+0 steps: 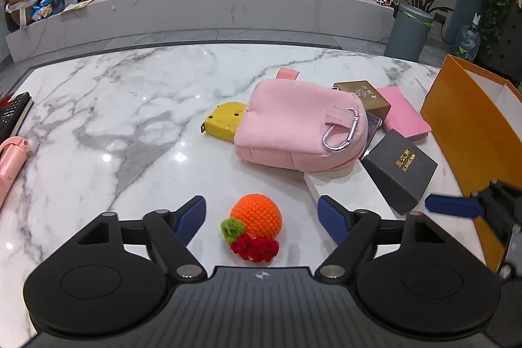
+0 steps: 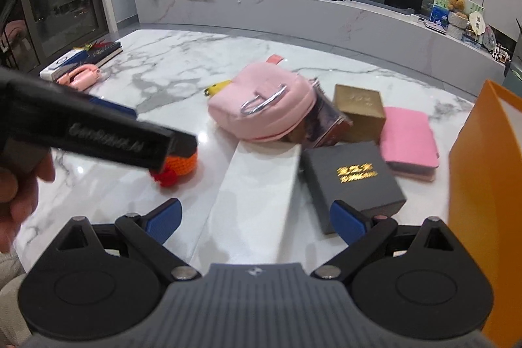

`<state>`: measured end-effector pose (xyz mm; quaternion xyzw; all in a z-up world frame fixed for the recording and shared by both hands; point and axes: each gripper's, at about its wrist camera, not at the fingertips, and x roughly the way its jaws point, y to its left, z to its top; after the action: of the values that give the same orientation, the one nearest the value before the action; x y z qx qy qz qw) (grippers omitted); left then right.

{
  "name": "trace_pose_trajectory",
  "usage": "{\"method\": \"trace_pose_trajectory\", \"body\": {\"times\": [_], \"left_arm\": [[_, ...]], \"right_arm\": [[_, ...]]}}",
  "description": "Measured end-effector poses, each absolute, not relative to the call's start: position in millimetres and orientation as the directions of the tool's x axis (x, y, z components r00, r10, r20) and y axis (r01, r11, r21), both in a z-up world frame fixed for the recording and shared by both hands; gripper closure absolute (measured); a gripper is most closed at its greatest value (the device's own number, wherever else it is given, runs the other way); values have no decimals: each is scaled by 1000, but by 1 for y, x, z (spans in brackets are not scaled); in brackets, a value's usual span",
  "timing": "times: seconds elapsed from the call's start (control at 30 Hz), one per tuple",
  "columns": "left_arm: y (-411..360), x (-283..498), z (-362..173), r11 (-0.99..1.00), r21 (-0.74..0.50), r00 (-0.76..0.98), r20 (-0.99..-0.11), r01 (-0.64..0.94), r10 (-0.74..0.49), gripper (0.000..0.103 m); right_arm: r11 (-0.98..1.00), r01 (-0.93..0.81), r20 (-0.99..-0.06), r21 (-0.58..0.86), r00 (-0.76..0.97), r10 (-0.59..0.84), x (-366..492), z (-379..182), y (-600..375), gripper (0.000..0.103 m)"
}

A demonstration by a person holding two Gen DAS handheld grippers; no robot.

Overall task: Organize objects
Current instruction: 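Grasp the orange knitted ball with the left tool while the right tool grasps the white box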

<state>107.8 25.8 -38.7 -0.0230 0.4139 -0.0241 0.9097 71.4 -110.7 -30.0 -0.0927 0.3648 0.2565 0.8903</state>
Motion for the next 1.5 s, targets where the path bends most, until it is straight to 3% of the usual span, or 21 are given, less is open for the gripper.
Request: {"method": "trace_pose_trajectory", "body": {"times": [0.13,0.2,0.3,0.43,0.5,0.53,0.67,1.03,1.13,1.2,1.3,1.37,1.5], "left_arm": [[23,111,-45,997,-58,649,-757,51,-78,20],[21,112,-49,996,-63,642,-761,66,-91,23],[18,113,-53,996,-49,643,-761,79,-88,31],[19,115,-60,995,-41,626,-775,88,-88,45],[20,115,-63,996,-37,625,-776,87,-83,47],[20,115,-63,996,-28,626,-776,87,-76,52],[23,110,-60,996,-17,603,-795,85,-65,57],[13,68,-51,994,-48,505,-858,102,-93,57],[10,68,-52,994,-32,502,-861,106,-82,51],[10,68,-52,994,-24,505,-860,104,-74,41],[8,71,-52,993,-33,498,-863,111,-84,40],[6,72,-54,991,-40,487,-868,124,-96,40],[1,72,-59,987,-19,463,-882,158,-91,43]], "right_arm": [[844,-536,-712,-15,598,367,65,-44,-102,8],[841,-541,-722,-21,590,361,65,-50,-99,14],[837,-547,-733,-20,578,360,65,-56,-95,23],[837,-547,-739,-40,580,344,64,-60,-93,27],[840,-541,-741,-46,582,334,65,-62,-93,31],[840,-541,-741,-43,581,336,65,-61,-94,31],[832,-553,-759,-44,560,333,66,-59,-96,32],[723,-688,-860,-57,401,314,53,-52,-112,35],[697,-714,-880,-66,371,297,51,-50,-117,36],[696,-713,-884,-87,377,275,52,-48,-122,29],[711,-693,-883,-124,404,240,57,-49,-127,17],[721,-684,-873,-112,415,258,59,-50,-128,18],[756,-654,-851,-42,420,316,68,-52,-126,30]]}}
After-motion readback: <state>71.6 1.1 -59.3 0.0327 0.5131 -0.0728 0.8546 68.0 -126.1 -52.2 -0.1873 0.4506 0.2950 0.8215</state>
